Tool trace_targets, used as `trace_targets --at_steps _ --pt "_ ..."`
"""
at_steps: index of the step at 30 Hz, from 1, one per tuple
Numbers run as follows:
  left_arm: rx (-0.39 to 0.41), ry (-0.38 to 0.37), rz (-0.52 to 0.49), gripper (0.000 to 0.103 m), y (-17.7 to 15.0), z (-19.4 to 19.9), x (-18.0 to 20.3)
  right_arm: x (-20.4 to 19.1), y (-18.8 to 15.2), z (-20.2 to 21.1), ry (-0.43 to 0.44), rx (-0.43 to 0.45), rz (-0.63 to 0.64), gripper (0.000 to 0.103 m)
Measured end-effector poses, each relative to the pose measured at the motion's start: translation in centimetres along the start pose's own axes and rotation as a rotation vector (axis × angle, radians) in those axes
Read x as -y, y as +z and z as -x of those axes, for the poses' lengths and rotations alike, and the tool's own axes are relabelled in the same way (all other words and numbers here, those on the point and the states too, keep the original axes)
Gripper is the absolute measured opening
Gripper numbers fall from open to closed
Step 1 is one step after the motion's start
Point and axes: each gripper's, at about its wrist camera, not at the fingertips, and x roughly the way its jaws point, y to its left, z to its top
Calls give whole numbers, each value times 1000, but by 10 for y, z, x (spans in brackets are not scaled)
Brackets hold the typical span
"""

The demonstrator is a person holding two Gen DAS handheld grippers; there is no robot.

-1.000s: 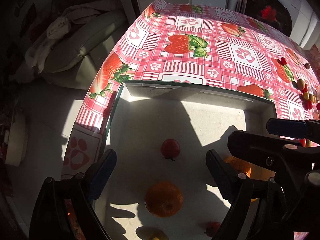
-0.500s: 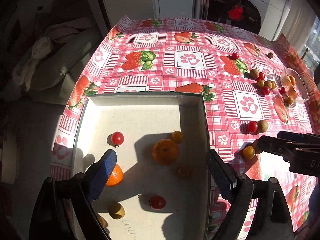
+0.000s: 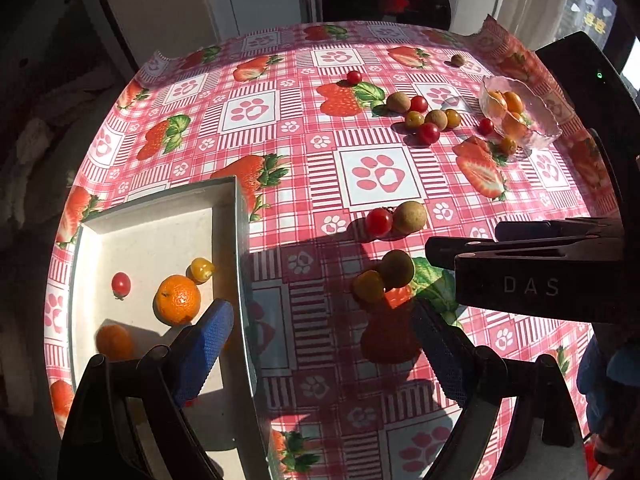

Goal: Organize fruits
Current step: 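Move both tools back to the fruit beside the tray, then grasp a kiwi with the right tool while the left grasps a yellow cherry tomato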

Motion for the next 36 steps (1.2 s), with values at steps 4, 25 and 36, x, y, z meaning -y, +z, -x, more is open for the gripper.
trace_targets --at_steps 4,25,36 --pt "-24 -6 15 91 -1 -17 4 -3 10 -5 26 2 47 79" --pt "-54 -48 -21 54 9 -51 15 -18 27 -23 79 7 181 30" --pt "-84 -143 1 26 10 -46 16 25 3 1 118 13 22 30"
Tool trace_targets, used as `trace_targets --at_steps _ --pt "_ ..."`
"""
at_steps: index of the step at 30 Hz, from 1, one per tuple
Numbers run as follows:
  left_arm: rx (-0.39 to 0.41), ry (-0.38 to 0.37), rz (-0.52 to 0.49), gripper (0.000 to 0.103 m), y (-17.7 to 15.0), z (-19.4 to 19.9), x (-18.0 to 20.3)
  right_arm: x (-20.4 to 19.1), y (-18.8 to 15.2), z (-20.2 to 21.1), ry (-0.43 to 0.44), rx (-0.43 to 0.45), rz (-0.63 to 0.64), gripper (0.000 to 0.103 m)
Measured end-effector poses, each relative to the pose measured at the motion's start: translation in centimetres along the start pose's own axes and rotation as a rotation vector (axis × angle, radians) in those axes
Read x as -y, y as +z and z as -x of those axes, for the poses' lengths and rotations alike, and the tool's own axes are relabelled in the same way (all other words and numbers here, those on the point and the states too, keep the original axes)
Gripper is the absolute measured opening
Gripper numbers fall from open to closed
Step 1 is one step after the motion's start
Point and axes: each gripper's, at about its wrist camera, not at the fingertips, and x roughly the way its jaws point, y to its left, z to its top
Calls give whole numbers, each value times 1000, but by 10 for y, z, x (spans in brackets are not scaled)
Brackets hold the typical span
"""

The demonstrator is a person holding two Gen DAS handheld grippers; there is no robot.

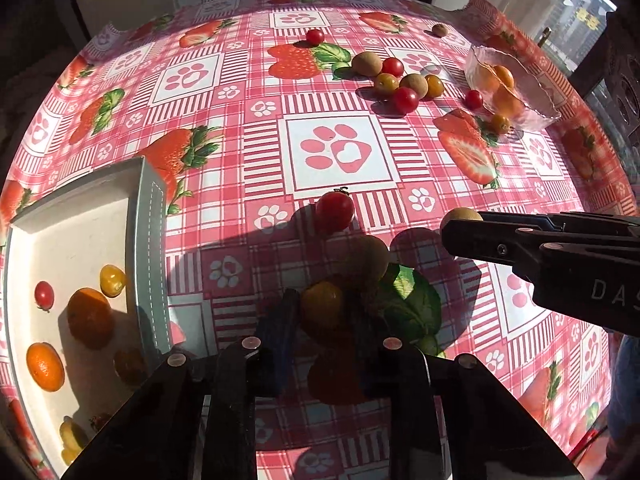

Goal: Organize fruits
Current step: 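Grasp a kiwi with the right tool while the left grasps a yellow cherry tomato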

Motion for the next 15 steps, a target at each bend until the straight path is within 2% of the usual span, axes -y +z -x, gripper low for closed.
trace_targets --at_steps 8,15 --pt "-16 1 7 26 -3 0 3 6 -17 9 22 -10 -43 30" --pt "15 19 -25 26 6 -3 7 9 -26 11 16 -16 -56 30"
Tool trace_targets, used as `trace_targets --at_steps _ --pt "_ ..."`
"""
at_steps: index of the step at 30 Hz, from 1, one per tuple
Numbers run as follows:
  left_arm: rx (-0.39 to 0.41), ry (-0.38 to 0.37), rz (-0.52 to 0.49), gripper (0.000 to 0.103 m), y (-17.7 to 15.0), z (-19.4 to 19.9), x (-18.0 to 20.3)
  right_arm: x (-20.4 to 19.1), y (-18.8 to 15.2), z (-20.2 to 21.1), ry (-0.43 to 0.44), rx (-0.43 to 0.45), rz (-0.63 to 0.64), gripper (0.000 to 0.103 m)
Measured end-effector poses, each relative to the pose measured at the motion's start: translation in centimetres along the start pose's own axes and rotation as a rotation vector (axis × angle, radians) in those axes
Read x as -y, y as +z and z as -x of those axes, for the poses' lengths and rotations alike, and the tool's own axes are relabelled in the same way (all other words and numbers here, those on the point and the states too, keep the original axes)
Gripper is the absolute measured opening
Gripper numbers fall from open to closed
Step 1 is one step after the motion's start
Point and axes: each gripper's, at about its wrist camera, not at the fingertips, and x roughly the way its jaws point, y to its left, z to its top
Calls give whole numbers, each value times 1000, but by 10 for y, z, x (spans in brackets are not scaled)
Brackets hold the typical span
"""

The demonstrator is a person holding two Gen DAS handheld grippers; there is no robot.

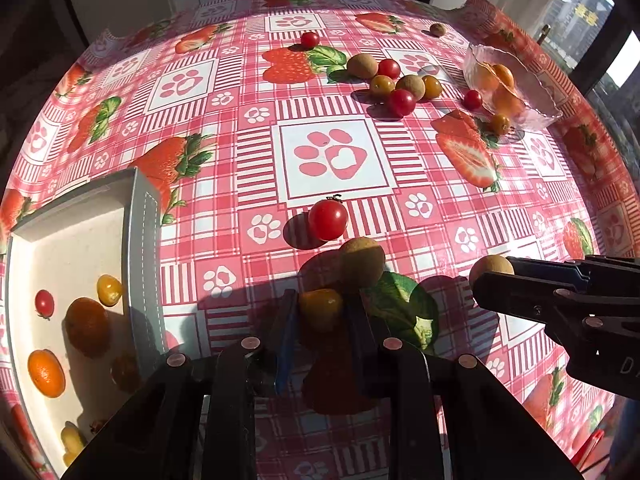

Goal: Organize fruits
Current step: 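Grasp a kiwi with the right tool while the left grasps a yellow cherry tomato, then carry the kiwi and yellow tomato over the white tray and open both tools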

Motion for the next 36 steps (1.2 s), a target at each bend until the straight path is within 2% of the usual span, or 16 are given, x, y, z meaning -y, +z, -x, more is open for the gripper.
trace_targets --at_steps 1,8,16,28,36 --pt "3 -10 -1 22 0 1 0 0 0 0 2 0 -2 30" --pt "11 -62 38 22 -2 15 -4 -1 -5 10 14 13 -18 30" --pt "21 -73 80 22 -10 37 -12 -13 -10 16 25 7 -6 30" --pt "54 -53 149 22 -27 70 -45 -56 -16 16 37 -20 76 30" --pt "50 -2 200 22 -62 94 -82 -98 -21 13 66 -35 143 30"
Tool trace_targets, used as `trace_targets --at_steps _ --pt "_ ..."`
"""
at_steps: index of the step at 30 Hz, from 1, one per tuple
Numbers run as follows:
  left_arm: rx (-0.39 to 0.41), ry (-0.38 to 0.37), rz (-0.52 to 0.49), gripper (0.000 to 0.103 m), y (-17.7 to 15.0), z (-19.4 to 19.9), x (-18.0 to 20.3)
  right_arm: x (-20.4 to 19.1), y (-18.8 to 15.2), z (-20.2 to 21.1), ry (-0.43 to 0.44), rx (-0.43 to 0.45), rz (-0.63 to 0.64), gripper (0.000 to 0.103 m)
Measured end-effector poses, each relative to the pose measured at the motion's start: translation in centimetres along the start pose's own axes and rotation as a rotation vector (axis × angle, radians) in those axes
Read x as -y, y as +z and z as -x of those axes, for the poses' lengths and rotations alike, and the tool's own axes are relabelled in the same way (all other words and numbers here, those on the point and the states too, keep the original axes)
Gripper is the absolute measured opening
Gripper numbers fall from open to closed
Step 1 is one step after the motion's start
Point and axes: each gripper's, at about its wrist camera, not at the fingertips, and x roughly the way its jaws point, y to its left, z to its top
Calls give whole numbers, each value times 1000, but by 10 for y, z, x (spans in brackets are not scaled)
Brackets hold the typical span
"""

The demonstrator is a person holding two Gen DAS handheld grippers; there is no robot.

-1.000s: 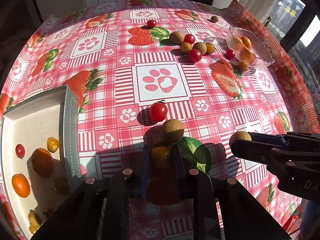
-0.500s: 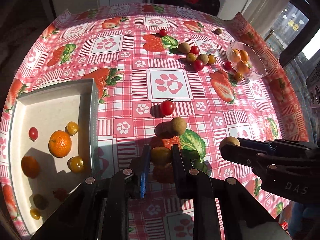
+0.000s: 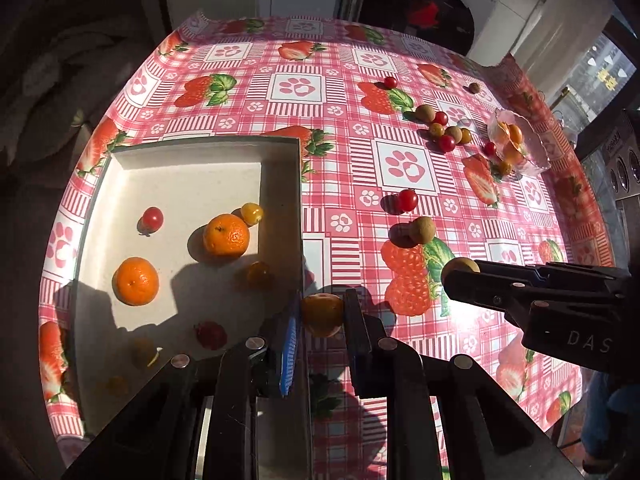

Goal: Organize fruits
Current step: 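Carry the kiwi and yellow tomato over the white tray and open both tools, then move both tools back over the remaining fruit on the table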

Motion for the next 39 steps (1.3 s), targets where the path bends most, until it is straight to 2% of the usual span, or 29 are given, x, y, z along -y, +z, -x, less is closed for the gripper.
trace_targets --at_steps 9,16,26,35,37,38,39 --pt "-46 78 71 22 -39 6 -49 -58 -2 -22 52 -54 92 30" --pt "-83 119 122 22 -60 -5 -77 -98 -4 -51 71 -113 181 30" --pt "-128 130 165 22 -73 -22 -90 -115 -5 -91 32 -200 266 30" --pt "-137 129 172 23 -76 -26 -91 -125 -5 -105 25 -232 314 31" --pt "-138 124 165 35 -75 -26 -90 -126 -7 -108 26 -239 315 31" --pt "-141 140 161 62 -75 -27 -90 -127 -7 -109 27 -243 315 31" --pt "-135 167 161 82 -75 -27 -90 -129 -7 -111 28 -248 314 31"
